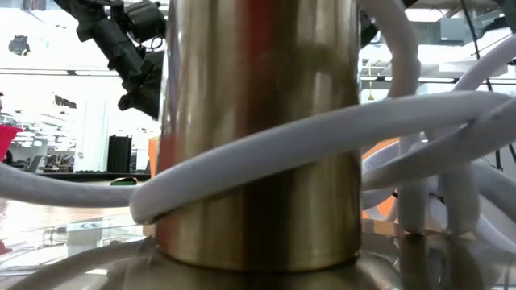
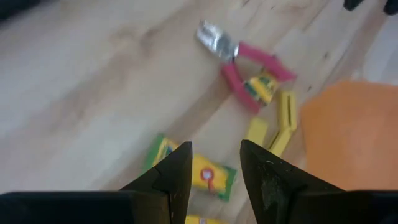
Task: Pick & Place School Supplies
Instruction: Put the pink puncher into the yellow bin
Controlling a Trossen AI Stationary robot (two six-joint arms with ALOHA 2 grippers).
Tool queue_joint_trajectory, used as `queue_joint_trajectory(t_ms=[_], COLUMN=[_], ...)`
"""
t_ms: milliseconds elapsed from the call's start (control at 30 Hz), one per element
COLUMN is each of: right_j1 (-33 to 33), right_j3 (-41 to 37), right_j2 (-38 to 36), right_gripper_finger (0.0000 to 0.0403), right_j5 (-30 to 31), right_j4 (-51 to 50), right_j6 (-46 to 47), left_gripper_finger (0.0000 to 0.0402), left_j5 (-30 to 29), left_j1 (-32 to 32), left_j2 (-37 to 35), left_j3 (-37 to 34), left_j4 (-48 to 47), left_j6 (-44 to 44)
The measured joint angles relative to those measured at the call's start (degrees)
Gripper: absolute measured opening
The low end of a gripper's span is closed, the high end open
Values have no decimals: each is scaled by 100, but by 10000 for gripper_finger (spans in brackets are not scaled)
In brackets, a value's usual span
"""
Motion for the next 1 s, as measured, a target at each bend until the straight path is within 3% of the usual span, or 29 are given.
queue_joint_trajectory(t_ms=[167, 433, 700, 1000], right_j1=[52, 51, 122, 208], right_j3=[6, 7, 7, 16], right_j2=[345, 666, 699, 876], right_gripper_finger=[181, 202, 204, 199], right_j5=[0, 32, 727, 994], right_j4=[296, 742, 910, 1102], right_j6=[387, 938, 1325, 1614], left_gripper_finger=[131, 131, 131, 131], left_j5=[329, 332, 333, 334], left_j1=[87, 84, 84, 89], left_j2=[-3, -4, -4, -4], left_j3=[-371, -802, -918, -918], left_j4=[43, 341, 631, 756], left_j6=[-9, 8, -72, -72])
